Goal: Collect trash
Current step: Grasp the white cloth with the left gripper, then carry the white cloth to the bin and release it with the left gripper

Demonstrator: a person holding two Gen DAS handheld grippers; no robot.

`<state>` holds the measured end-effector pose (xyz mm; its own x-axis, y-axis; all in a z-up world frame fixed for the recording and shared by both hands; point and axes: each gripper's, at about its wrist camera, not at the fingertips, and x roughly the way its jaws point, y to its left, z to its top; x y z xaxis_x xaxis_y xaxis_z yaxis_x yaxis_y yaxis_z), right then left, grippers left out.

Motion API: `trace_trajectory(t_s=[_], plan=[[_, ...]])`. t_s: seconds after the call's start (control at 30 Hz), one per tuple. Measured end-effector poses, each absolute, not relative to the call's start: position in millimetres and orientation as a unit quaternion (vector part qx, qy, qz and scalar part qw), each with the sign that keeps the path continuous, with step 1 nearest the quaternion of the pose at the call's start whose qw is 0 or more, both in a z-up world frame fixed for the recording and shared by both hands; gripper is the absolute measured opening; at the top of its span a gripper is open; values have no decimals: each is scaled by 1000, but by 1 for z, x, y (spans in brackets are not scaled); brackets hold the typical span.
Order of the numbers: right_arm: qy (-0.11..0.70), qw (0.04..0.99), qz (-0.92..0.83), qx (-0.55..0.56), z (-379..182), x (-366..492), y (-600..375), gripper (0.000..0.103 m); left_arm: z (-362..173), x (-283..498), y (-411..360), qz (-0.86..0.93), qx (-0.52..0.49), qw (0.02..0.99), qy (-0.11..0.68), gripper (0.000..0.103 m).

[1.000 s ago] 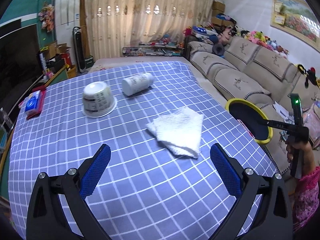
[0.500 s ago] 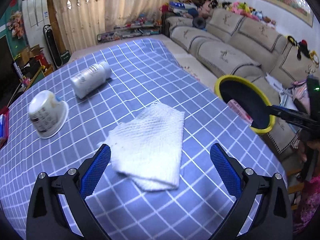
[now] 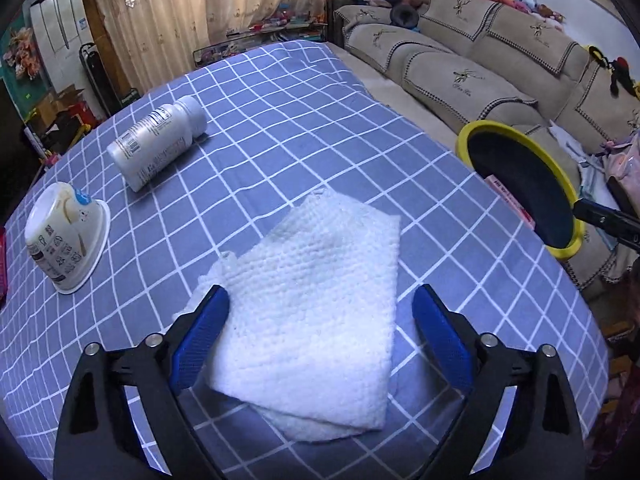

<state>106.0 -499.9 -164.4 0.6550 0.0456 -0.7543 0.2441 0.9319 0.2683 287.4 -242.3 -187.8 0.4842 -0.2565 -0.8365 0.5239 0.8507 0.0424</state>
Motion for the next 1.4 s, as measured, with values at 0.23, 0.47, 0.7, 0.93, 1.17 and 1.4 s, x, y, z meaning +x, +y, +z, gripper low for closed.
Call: trace_trajectory(t_s=[0.23, 0.47, 0.7, 0.93, 1.17, 1.4], plan=[[412, 892, -49, 180, -166, 106, -498, 56, -187, 287, -236, -217, 140, 857, 446, 75], [406, 894, -44, 182, -163, 103, -495, 56, -180, 284, -225, -209, 137, 863, 440, 25], [394, 899, -47, 186, -154, 96, -499, 56, -166, 277, -224, -224, 129, 862, 435, 15], [381, 902, -63, 193, -148, 85, -507, 56, -137, 257, -258, -267, 147, 862, 406, 15], [375, 900, -89, 204, -150, 63, -525, 56, -115, 242, -328, -336, 165, 845, 382, 15], [369, 894, -123, 224, -152, 33, -556, 56, -121, 242, -414, -393, 182, 810, 396, 15]])
